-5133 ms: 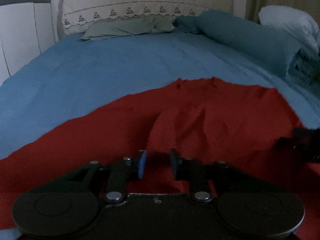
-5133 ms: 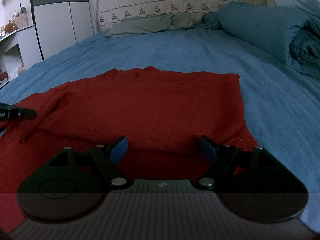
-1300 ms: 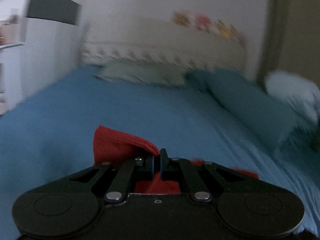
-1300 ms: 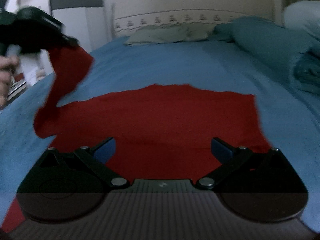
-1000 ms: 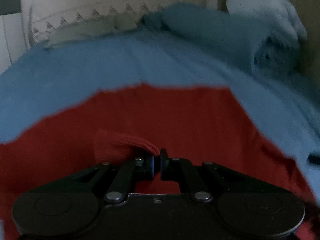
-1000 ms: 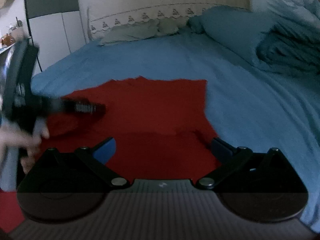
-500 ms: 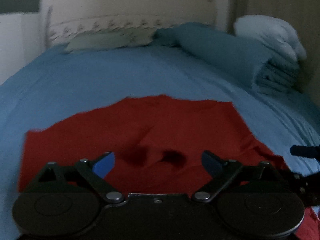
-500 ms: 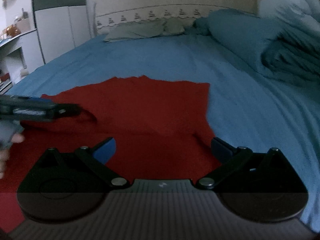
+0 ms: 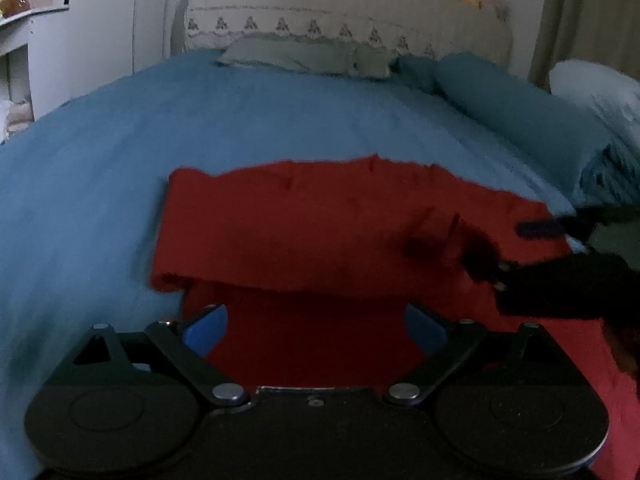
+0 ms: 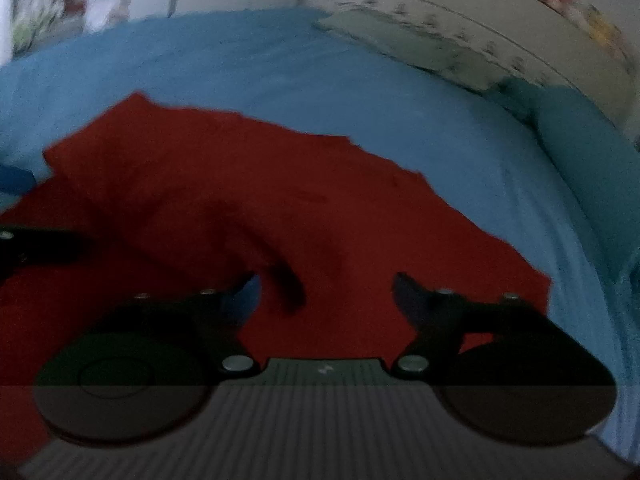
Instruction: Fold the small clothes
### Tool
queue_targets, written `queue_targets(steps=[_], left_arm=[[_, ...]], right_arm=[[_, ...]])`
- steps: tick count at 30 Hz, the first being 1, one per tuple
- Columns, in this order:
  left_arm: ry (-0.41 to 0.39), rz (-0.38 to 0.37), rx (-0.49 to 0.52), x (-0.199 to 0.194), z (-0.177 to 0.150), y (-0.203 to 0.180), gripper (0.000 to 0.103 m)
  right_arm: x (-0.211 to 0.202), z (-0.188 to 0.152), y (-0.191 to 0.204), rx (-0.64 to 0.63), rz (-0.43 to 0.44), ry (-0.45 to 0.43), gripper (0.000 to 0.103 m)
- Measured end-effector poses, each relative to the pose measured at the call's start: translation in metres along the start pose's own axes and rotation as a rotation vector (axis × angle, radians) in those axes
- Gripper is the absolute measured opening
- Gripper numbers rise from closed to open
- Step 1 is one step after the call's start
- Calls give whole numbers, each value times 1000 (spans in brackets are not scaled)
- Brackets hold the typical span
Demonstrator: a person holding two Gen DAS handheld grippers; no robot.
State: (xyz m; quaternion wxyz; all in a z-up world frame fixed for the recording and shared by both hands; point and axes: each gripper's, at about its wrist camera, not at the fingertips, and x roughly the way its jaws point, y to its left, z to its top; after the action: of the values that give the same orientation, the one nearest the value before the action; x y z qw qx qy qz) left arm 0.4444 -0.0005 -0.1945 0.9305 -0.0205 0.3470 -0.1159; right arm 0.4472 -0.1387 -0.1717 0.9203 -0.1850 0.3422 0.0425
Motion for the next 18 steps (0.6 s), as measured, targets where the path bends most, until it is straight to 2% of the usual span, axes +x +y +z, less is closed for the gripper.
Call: queue_targets(steps=[4,7,8,9,10,12,14,18], left_arm=[[23,1,-15,3,-5,10,97],[29,2,-28,1,-7,16,97],[31,4,-33,2,-7,17,97],[35,3,-41,4,-7,18,97],[38,1,-49,-1,-10,24,97],[47,0,-61,1,-11,25,97],[47,1,-60,1,-13,26,97],[52,0,-68,1,-14,25,97]], right_arm=[[20,11,24,-189,-5,7,77],[26,16,37,-283,-16,3,74],[30,20,37,-297,-6,9,60],[31,22,38,-308,9,19,33],[32,24,39,-315,16,32,21],[31,31,34,-301,2,25,21],[23,40,19,-231,-11,-18,21],[13,60,-34,14,-66,-65,21]])
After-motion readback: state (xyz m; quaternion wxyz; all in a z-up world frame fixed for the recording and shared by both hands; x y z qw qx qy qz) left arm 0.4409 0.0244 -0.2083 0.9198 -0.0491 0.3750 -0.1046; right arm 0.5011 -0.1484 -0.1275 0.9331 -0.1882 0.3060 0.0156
